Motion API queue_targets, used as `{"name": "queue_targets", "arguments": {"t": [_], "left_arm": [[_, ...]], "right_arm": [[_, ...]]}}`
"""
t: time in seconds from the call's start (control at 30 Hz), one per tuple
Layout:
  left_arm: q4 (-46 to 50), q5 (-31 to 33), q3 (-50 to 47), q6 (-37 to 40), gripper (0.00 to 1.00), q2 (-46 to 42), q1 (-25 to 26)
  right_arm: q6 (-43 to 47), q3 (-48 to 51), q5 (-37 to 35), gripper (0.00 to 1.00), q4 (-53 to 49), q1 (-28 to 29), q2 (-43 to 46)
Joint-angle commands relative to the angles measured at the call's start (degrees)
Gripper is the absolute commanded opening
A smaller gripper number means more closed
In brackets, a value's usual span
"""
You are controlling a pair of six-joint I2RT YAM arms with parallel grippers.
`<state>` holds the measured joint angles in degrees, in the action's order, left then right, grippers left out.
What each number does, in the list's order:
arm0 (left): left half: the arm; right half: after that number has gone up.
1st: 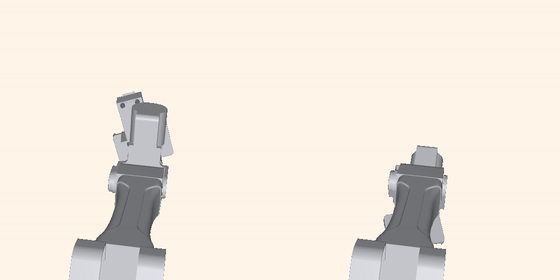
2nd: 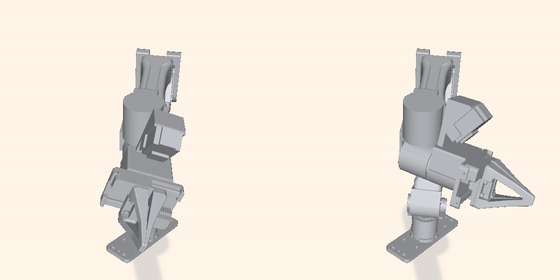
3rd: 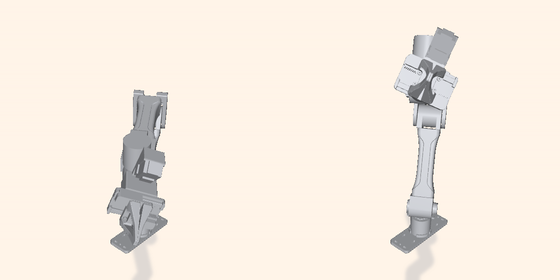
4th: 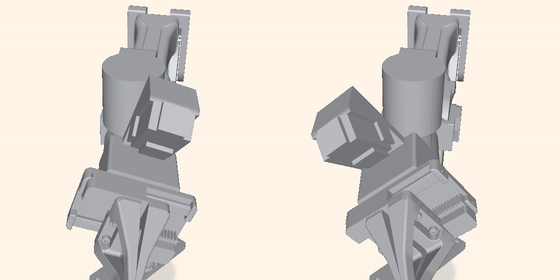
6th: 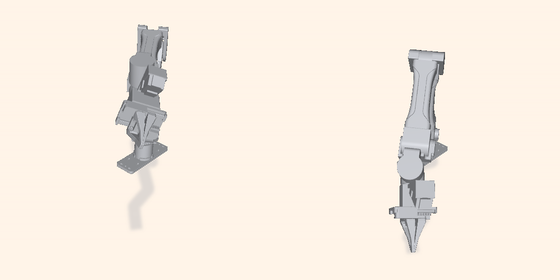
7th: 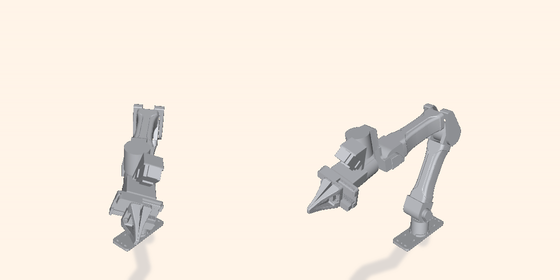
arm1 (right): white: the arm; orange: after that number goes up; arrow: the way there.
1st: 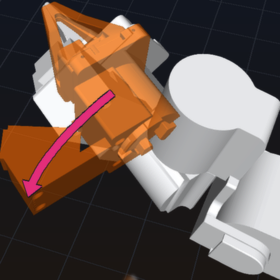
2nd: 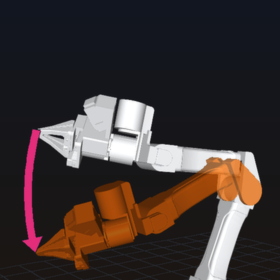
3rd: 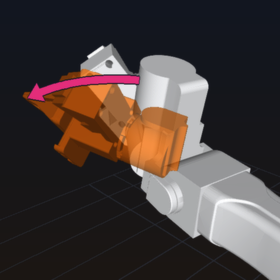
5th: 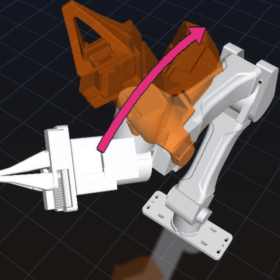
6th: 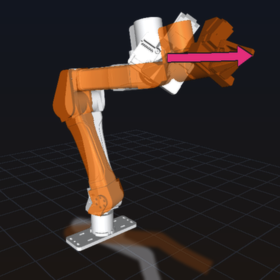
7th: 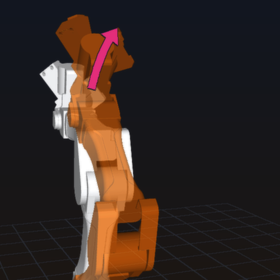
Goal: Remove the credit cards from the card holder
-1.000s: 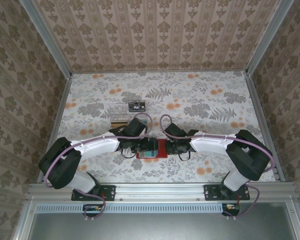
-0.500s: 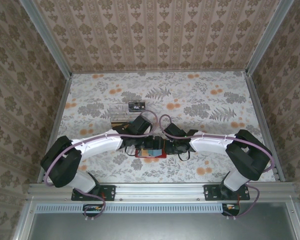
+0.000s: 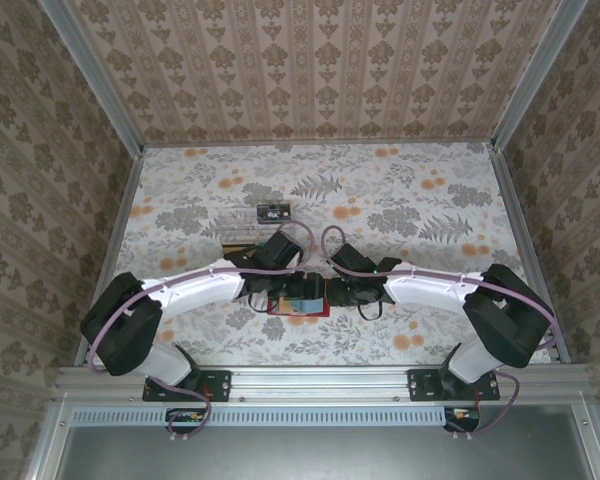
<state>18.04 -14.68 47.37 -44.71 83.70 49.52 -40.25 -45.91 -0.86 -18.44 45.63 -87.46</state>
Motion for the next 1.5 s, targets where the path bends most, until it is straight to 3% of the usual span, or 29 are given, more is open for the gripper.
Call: {"name": "queue_targets", "arguments": {"t": [0.0,0.1,0.2,0.37,0.47,0.97,1.47], "left_arm": [[3.0,2.3,-2.0,0.4,0.84,-4.4,-2.3],[3.8,2.4,-4.6,0.5,0.83,-7.5,-4.9],[3.3,1.8,-7.0,0.0,0.71,-9.0,-7.3],[1.5,1.3,-9.0,-0.5,0.29,-7.3,-8.8],[0.8,1.1,-9.0,0.0,0.1,-4.9,-9.0],[-0.8,1.1,-11.2,-2.0,0.05,-0.4,-8.8],[0.1,1.8,-11.9,-3.5,0.01,0.3,-8.9]], "right_arm": [[1.1,-2.9,0.9,0.43,-1.6,-0.1,1.4],[1.1,-5.1,2.4,0.42,-1.1,0.6,1.3],[0.8,-7.3,4.7,0.38,-0.4,1.1,0.5],[-1.7,-9.9,9.6,0.28,1.5,1.2,-3.1],[-3.1,-10.2,12.5,0.27,3.6,1.3,-5.2],[-9.6,-7.1,22.2,0.24,13.6,-1.3,-13.1],[-10.6,-6.6,23.4,0.24,14.3,-1.7,-15.6]]}}
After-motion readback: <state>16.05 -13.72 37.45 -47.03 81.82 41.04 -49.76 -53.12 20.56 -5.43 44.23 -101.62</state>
